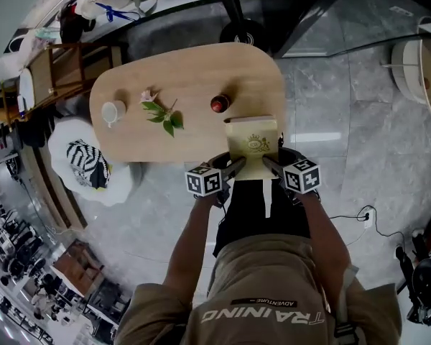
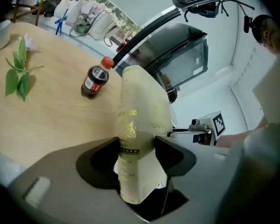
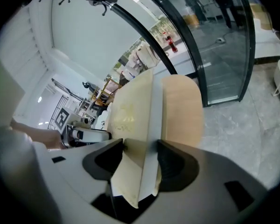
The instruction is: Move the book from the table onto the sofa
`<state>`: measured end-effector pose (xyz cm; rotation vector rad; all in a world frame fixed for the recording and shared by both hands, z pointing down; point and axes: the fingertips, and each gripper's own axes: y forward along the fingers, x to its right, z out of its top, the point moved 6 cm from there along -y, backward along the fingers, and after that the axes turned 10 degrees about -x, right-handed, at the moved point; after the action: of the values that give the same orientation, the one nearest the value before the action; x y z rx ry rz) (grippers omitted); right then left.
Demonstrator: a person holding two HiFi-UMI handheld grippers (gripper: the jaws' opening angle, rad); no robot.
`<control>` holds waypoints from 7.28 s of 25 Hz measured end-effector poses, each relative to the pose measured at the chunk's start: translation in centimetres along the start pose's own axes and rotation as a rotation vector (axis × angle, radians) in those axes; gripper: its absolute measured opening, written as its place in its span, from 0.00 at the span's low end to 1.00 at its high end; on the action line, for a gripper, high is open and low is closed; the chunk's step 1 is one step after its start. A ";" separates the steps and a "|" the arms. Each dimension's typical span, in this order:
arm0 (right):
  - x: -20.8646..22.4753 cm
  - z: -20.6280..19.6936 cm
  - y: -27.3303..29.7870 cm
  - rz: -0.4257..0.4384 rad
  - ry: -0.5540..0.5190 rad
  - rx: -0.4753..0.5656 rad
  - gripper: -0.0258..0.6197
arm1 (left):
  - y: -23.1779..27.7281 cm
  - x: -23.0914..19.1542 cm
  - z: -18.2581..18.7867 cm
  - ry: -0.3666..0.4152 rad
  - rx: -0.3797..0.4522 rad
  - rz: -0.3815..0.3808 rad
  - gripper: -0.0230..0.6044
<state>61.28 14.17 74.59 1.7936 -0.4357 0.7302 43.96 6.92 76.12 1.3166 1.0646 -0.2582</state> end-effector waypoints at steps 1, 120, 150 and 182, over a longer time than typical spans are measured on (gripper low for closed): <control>-0.7 0.5 -0.9 0.000 -0.014 0.007 0.40 | -0.8 1.0 0.2 0.003 0.018 0.001 0.42; -63.9 5.1 27.3 0.700 -1.155 -0.671 0.36 | -52.9 -8.3 -30.1 -0.658 1.190 0.519 0.42; -81.2 -4.0 41.5 0.559 -1.194 -0.716 0.35 | -67.3 -23.1 -44.6 -0.596 1.201 0.333 0.42; -89.6 8.2 61.8 0.575 -1.058 -0.804 0.34 | -81.3 -42.4 -36.7 -0.723 1.055 0.279 0.42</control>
<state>-41.11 -19.47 57.21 1.1195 -1.7144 -0.1423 -52.82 -2.42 58.88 2.0287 0.0524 -1.0864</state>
